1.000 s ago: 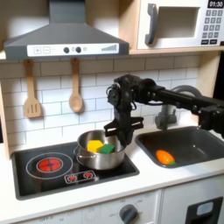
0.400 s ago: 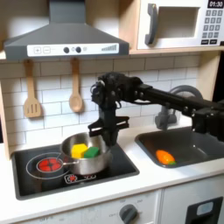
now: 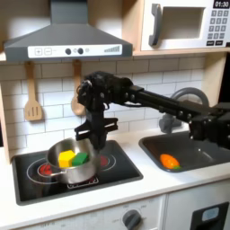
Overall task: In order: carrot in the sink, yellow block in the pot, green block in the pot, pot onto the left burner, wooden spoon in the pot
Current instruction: 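Move the pot onto the left burner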
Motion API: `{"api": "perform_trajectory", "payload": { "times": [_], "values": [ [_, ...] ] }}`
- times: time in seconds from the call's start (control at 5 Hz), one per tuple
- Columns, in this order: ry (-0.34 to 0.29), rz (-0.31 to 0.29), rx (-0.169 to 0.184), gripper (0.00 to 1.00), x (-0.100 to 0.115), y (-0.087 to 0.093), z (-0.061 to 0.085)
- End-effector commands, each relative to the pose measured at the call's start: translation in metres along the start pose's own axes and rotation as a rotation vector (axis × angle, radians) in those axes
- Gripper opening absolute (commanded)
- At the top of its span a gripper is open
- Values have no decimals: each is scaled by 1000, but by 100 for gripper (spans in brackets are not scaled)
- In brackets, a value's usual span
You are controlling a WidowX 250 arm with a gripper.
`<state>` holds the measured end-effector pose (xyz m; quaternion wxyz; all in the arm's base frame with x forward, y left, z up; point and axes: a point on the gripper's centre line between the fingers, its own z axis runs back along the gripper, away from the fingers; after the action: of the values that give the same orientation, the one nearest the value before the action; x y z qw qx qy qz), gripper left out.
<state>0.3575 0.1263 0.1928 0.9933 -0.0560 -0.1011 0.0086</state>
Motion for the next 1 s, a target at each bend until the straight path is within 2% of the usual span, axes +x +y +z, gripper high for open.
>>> {"api": "perform_trajectory", "payload": {
  "times": [0.0, 0.4, 0.8],
  "values": [
    [17, 20, 4, 0, 2, 18, -5],
    [44, 28, 3, 0, 8, 28, -18],
    [33, 30, 15, 0, 20, 36, -19]
  ]
}}
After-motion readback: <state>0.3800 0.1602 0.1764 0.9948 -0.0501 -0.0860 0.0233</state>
